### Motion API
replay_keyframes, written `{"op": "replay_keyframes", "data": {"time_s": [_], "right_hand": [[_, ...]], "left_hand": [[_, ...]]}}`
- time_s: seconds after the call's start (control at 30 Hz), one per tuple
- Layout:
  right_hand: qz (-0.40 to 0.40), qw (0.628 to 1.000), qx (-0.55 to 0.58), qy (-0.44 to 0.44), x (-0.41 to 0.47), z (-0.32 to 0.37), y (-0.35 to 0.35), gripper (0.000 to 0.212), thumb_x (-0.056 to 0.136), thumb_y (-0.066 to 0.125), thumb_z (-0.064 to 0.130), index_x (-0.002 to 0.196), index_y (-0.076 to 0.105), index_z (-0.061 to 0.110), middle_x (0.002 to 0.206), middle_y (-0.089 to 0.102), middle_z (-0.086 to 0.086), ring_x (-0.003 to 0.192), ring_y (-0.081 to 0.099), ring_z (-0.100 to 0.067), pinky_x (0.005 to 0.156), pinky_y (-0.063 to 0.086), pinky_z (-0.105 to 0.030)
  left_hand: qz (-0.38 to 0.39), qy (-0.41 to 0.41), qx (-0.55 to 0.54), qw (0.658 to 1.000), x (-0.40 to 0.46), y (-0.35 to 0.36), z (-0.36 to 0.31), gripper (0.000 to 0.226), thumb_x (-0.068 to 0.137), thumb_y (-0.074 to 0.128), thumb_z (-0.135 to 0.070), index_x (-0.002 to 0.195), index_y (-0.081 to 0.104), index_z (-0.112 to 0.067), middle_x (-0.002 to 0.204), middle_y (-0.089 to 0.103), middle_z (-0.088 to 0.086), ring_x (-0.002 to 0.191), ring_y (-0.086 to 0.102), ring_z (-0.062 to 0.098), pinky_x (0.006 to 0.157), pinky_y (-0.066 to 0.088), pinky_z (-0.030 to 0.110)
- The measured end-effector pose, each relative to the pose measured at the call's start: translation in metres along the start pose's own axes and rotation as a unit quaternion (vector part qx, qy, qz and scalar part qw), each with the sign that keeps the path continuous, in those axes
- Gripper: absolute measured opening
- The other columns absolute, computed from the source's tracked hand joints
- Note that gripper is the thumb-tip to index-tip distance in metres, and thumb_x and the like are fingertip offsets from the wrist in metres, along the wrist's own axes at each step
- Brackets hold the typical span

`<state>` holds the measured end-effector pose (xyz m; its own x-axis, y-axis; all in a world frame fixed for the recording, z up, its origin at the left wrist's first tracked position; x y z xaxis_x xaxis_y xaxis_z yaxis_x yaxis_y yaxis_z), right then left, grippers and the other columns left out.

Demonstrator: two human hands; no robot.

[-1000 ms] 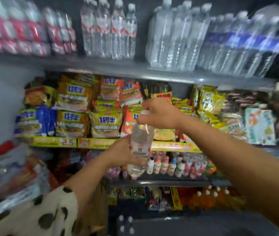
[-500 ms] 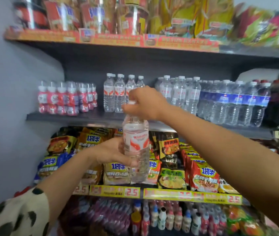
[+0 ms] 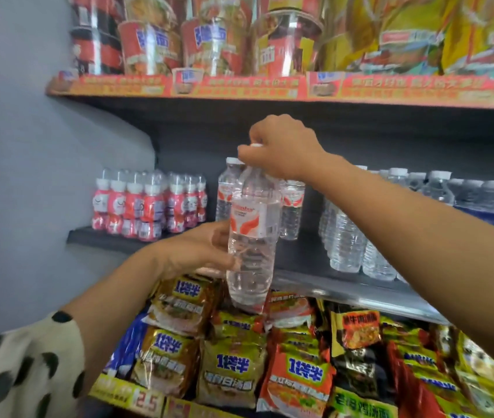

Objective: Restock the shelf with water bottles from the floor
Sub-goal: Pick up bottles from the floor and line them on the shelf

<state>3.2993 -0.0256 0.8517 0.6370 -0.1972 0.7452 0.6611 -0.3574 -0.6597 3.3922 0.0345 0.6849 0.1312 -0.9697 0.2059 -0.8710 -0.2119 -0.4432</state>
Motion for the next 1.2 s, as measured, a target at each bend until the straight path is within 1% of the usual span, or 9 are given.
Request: {"op": "replay_keyframes", "data": {"time_s": [0.07,0.17,0.37,0.47,0.67,0.8,0.9,1.03,1.2], "right_hand": [[-0.011,0.999,-0.014,0.034,0.017,-0.009,0.010,0.036,0.080,0.057,0.039,0.060,0.042,0.013,0.062,0.045,0.000,0.055,0.043,-0.019,0.051,0.030,-0.024],[0.008,0.999,-0.015,0.047,0.039,-0.016,0.024,0.036,0.081,0.057,0.039,0.060,0.039,0.016,0.064,0.045,0.002,0.055,0.042,-0.016,0.052,0.029,-0.024],[0.071,0.982,0.142,-0.099,0.065,-0.017,0.046,0.035,0.087,0.054,0.041,0.067,0.051,0.012,0.066,0.051,-0.005,0.062,0.049,-0.021,0.059,0.039,-0.032],[0.016,0.996,0.073,-0.053,0.081,-0.024,0.051,0.037,0.085,0.052,0.039,0.059,0.043,0.014,0.059,0.044,-0.002,0.056,0.041,-0.020,0.054,0.030,-0.028],[0.004,0.999,0.039,0.035,0.110,-0.043,0.062,0.028,0.083,0.054,0.039,0.068,0.053,0.015,0.065,0.048,0.003,0.059,0.044,-0.017,0.060,0.033,-0.028],[0.040,0.992,0.108,-0.043,0.118,-0.037,0.076,0.043,0.082,0.055,0.038,0.053,0.034,0.016,0.055,0.034,0.002,0.055,0.033,-0.018,0.052,0.028,-0.027],[0.017,0.998,0.046,-0.046,0.124,-0.034,0.090,0.042,0.083,0.053,0.037,0.053,0.032,0.016,0.055,0.034,0.001,0.052,0.032,-0.020,0.050,0.025,-0.027],[0.002,0.999,-0.027,-0.026,0.135,-0.032,0.116,0.034,0.085,0.052,0.038,0.061,0.046,0.015,0.063,0.044,0.002,0.057,0.042,-0.020,0.058,0.030,-0.028],[0.034,0.998,-0.046,-0.021,0.147,-0.038,0.152,0.030,0.088,0.050,0.040,0.073,0.054,0.014,0.073,0.049,-0.002,0.075,0.050,-0.027,0.066,0.034,-0.030]], "left_hand": [[-0.050,0.015,0.019,0.998,0.020,0.002,-0.001,0.056,0.075,0.078,-0.006,0.110,0.051,-0.040,0.104,0.065,-0.021,0.090,0.062,-0.013,0.079,0.048,0.006],[-0.150,0.037,0.030,0.987,0.045,-0.008,0.002,0.080,0.063,0.089,-0.018,0.130,0.045,-0.030,0.106,0.065,-0.019,0.094,0.064,-0.005,0.089,0.050,0.016],[-0.057,0.013,0.025,0.998,0.067,-0.044,0.009,0.066,0.068,0.078,0.004,0.125,0.053,-0.019,0.115,0.070,-0.001,0.110,0.065,0.015,0.100,0.047,0.034],[-0.019,0.003,-0.057,0.998,0.077,-0.051,0.010,0.066,0.072,0.070,0.010,0.126,0.049,-0.021,0.119,0.068,0.002,0.113,0.064,0.017,0.097,0.050,0.029],[-0.244,0.045,0.007,0.969,0.104,-0.065,0.021,0.083,0.060,0.090,-0.014,0.125,0.040,-0.023,0.110,0.066,-0.005,0.099,0.064,0.008,0.091,0.051,0.028],[-0.145,0.044,-0.017,0.988,0.108,-0.077,0.031,0.067,0.071,0.079,0.000,0.128,0.049,-0.019,0.112,0.070,0.001,0.104,0.067,0.014,0.085,0.055,0.025],[-0.104,0.016,-0.012,0.994,0.109,-0.085,0.038,0.058,0.068,0.077,-0.007,0.121,0.055,-0.019,0.113,0.070,0.002,0.108,0.066,0.014,0.092,0.051,0.024],[-0.187,-0.028,0.008,0.982,0.117,-0.113,0.063,0.073,0.060,0.085,-0.017,0.125,0.052,-0.017,0.114,0.069,0.000,0.110,0.064,0.016,0.102,0.046,0.035],[-0.207,-0.047,0.037,0.977,0.126,-0.122,0.086,0.052,0.072,0.080,-0.013,0.120,0.059,-0.013,0.116,0.068,0.000,0.113,0.060,0.015,0.105,0.044,0.034]]}}
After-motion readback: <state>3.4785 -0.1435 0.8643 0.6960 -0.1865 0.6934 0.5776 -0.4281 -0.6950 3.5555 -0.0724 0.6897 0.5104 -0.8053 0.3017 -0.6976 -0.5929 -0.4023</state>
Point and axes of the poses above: each hand's wrist, its own x-axis towards the middle knuckle, its own y-axis out of the palm, z = x × y, the point moved 6 cm from there along x, towards the middle knuckle
